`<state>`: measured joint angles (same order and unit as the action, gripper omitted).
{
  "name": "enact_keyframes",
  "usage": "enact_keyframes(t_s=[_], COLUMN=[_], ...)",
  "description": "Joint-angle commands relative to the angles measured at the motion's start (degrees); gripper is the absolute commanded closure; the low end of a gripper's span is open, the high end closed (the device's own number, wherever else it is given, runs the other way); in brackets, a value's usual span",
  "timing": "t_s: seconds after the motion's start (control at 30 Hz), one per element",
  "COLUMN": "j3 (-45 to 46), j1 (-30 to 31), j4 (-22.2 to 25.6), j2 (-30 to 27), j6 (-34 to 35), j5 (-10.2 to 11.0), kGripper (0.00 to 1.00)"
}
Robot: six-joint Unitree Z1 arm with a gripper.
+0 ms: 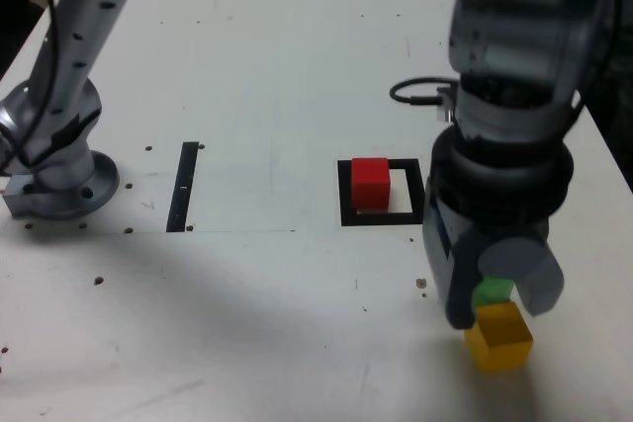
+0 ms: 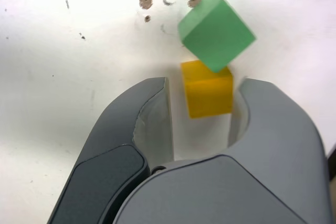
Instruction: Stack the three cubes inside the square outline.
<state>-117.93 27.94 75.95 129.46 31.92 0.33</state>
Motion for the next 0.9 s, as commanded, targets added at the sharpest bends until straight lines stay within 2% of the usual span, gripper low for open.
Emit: enact_keyframes(t_s=[0.0,0.13,0.5,0.87], j3=[-1.57,-3.53,-9.11,-8.42], j1=[0.17,0.69,1.31,0.55], j4=[1.26,2.32,2.71,2.61], j2=[1.19,3.19,8.58,10.84], j6=[0.37,1.23,1.92,1.85], j5=[-0.51,-1.20,-1.26,-0.95], kGripper=[0.00,0.01,0.02,0.05])
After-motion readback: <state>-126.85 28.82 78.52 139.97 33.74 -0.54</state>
